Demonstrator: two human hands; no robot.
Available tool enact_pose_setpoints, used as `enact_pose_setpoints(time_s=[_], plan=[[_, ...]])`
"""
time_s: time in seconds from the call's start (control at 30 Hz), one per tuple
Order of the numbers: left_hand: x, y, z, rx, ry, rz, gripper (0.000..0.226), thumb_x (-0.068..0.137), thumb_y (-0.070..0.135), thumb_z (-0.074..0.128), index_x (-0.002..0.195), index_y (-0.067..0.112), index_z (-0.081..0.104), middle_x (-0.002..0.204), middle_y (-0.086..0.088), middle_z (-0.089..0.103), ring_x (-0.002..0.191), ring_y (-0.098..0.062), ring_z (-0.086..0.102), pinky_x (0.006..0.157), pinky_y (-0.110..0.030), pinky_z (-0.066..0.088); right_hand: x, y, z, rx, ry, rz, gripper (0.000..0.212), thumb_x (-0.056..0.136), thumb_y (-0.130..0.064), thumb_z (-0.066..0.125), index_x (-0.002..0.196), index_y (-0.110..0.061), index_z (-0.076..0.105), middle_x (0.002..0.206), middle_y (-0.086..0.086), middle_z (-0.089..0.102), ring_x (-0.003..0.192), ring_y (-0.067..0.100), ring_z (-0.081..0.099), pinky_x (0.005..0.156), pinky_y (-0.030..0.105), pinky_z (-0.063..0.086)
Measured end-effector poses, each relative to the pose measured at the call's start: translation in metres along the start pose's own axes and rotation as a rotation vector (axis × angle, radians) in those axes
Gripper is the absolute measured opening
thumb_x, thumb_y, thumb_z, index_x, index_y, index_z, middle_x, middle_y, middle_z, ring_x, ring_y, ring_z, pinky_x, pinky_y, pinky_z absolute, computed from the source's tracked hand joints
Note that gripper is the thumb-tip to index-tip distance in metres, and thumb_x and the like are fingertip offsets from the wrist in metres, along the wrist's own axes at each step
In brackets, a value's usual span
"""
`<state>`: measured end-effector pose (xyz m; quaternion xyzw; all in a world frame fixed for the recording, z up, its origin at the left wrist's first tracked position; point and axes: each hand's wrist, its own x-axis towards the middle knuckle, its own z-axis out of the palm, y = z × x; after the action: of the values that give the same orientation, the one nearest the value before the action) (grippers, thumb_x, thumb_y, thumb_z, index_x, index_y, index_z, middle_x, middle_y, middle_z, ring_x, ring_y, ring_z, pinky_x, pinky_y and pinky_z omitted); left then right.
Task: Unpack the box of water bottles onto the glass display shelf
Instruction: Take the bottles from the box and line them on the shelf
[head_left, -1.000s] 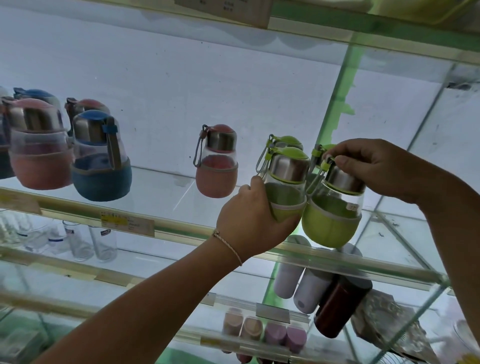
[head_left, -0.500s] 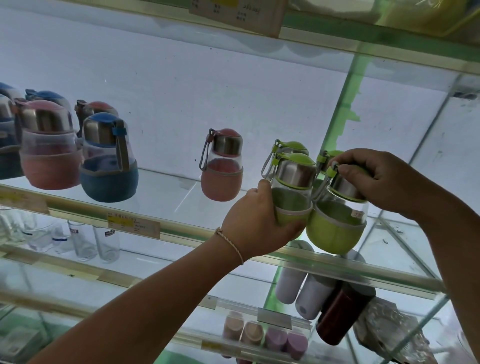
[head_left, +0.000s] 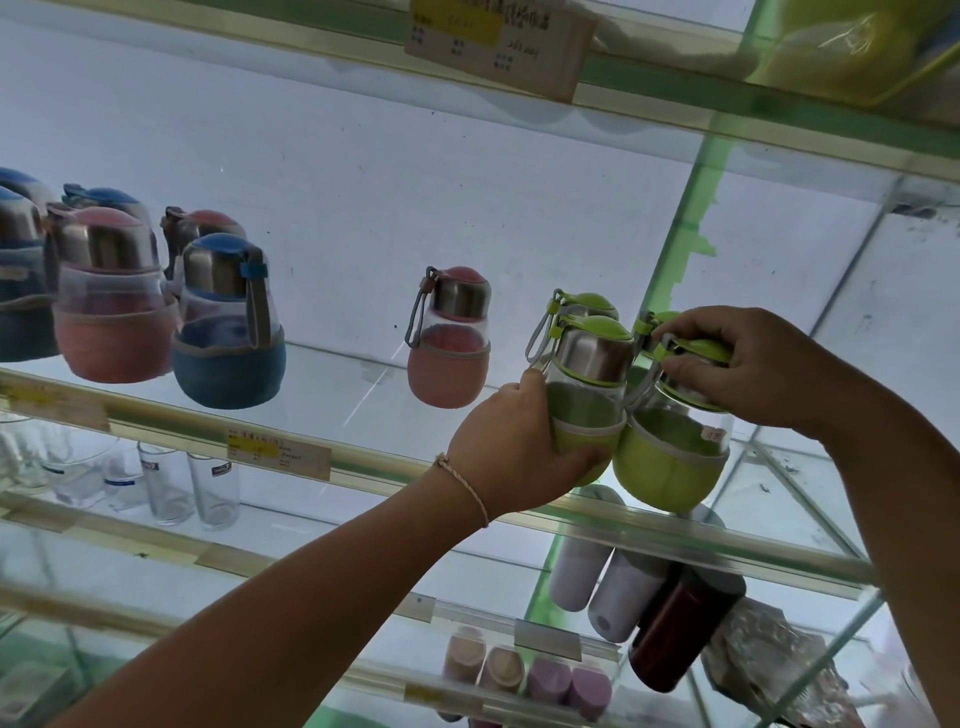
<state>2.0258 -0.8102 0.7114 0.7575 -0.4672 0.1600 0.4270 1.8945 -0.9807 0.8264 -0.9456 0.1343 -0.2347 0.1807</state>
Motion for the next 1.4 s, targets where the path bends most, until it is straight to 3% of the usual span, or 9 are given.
enact_pose_setpoints(time_s=[0.37,0.63,0.77,0.97,1.1,1.2,1.27,1.33,1.4], plan=[[0.000,0.001,0.006,0.039,0.001,0.004,0.078,0.070,0.070,0.058,0.122,0.014,0.047,0.106,-0.003,0.064,0.088,-0.019,0.063,0.073,-0.034,0.056,-0.004,0.001,0.009,-0.049,0.098,-0.001,0.028,0.086,-0.022,0.074,0.113,-0.024,0.071,0.113,-0.001,0.071,0.104,0.021,0.065,0.097,0.041,0.051],[0.001,0.001,0.007,0.038,-0.010,-0.002,0.078,0.067,0.070,0.059,0.121,0.014,0.048,0.107,-0.003,0.065,0.090,-0.021,0.063,0.076,-0.039,0.057,-0.006,0.002,0.011,-0.046,0.110,0.009,0.031,0.088,-0.023,0.072,0.119,-0.022,0.069,0.113,0.001,0.070,0.101,0.022,0.064,0.089,0.031,0.049],[0.001,0.002,0.006,0.042,-0.040,-0.016,0.081,0.066,0.070,0.059,0.123,0.014,0.047,0.111,-0.004,0.065,0.093,-0.023,0.063,0.078,-0.041,0.057,-0.007,0.002,0.012,-0.044,0.108,0.011,0.034,0.089,-0.024,0.072,0.123,-0.023,0.068,0.118,0.002,0.069,0.105,0.024,0.064,0.093,0.034,0.051],[0.000,0.003,0.001,0.045,-0.082,-0.023,0.078,0.074,0.064,0.068,0.129,0.013,0.045,0.116,-0.004,0.064,0.097,-0.022,0.063,0.082,-0.039,0.057,-0.010,-0.009,0.011,-0.079,0.128,0.015,0.045,0.088,-0.040,0.070,0.130,-0.026,0.062,0.125,-0.003,0.066,0.115,0.021,0.060,0.098,0.033,0.045],[-0.001,0.004,-0.006,0.111,-0.111,-0.022,0.088,0.068,0.081,0.056,0.125,0.015,0.050,0.111,-0.002,0.066,0.093,-0.019,0.064,0.077,-0.037,0.058,-0.008,-0.037,0.015,-0.143,0.207,-0.033,0.048,0.092,-0.044,0.065,0.135,-0.024,0.056,0.140,0.001,0.057,0.126,0.023,0.053,0.097,0.028,0.036],[-0.006,0.002,-0.022,0.193,-0.065,-0.041,0.085,0.075,0.083,0.046,0.117,0.009,0.056,0.105,-0.005,0.066,0.091,-0.020,0.064,0.075,-0.036,0.056,-0.003,-0.064,0.022,-0.157,0.186,-0.083,0.047,0.092,-0.044,0.064,0.135,-0.025,0.057,0.141,-0.001,0.056,0.121,0.022,0.055,0.095,0.025,0.033],[-0.006,-0.005,-0.034,0.219,-0.001,-0.028,0.072,0.082,0.080,0.038,0.095,0.011,0.056,0.084,-0.002,0.061,0.076,-0.017,0.059,0.063,-0.030,0.050,0.006,-0.082,0.029,-0.177,0.154,-0.115,0.046,0.092,-0.044,0.065,0.133,-0.025,0.059,0.141,-0.001,0.057,0.117,0.023,0.058,0.100,0.028,0.037],[-0.003,-0.020,-0.045,0.252,0.032,-0.020,0.055,0.091,0.067,0.042,0.082,0.013,0.051,0.072,0.001,0.052,0.064,-0.014,0.050,0.055,-0.024,0.040,0.018,-0.100,0.039,-0.209,0.114,-0.139,0.047,0.092,-0.044,0.065,0.134,-0.024,0.059,0.139,0.000,0.058,0.122,0.023,0.056,0.104,0.033,0.039],[0.003,-0.040,-0.057,0.300,0.016,-0.073,0.045,0.093,0.054,0.052,0.090,0.010,0.059,0.080,-0.002,0.060,0.068,-0.016,0.055,0.061,-0.025,0.046,0.034,-0.116,0.052,-0.231,0.068,-0.155,0.047,0.093,-0.041,0.064,0.135,-0.022,0.057,0.139,0.001,0.057,0.126,0.023,0.053,0.102,0.031,0.039]])
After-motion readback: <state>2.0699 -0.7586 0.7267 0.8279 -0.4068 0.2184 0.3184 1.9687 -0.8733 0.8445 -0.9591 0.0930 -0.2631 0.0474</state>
